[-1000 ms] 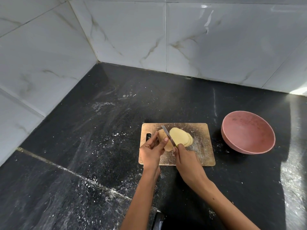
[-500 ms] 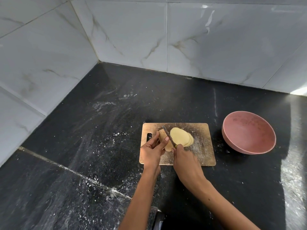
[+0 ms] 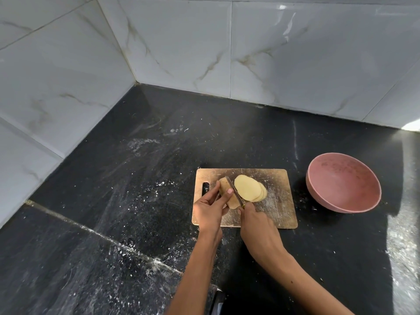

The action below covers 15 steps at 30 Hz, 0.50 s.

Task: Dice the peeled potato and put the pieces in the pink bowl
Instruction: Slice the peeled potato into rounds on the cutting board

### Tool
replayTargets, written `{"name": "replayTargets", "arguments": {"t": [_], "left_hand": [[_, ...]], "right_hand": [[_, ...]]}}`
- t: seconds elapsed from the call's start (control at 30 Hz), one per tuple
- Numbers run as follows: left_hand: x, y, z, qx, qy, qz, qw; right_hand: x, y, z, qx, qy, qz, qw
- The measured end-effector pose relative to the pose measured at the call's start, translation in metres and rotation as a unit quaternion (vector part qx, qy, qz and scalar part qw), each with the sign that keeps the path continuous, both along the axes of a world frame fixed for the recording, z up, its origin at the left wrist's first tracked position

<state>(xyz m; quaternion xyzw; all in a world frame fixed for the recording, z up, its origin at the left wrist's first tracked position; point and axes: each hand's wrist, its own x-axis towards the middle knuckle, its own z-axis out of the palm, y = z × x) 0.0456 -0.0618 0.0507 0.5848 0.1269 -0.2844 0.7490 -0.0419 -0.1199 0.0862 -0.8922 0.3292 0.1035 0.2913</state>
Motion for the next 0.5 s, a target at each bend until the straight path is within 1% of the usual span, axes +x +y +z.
{"name": "replayTargets", "arguments": {"t": [0.13, 0.3, 0.5], "left_hand": [[0.002, -0.002, 0.004, 0.022, -0.012, -0.003, 1.0], [0.002, -0.005, 0.002, 0.045, -0.023, 0.006, 0.999], [0.003, -0.004, 0.002, 0.041, -0.016, 0.001, 0.999]], "right_hand": [[0.009, -0.001, -0.003, -0.022, 0.007, -0.013, 1.0], [0.025, -0.005, -0.004, -0.011, 0.003, -0.017, 1.0], [-0.003, 0.003, -0.006, 0.007, 0.018, -0.017, 1.0]]}}
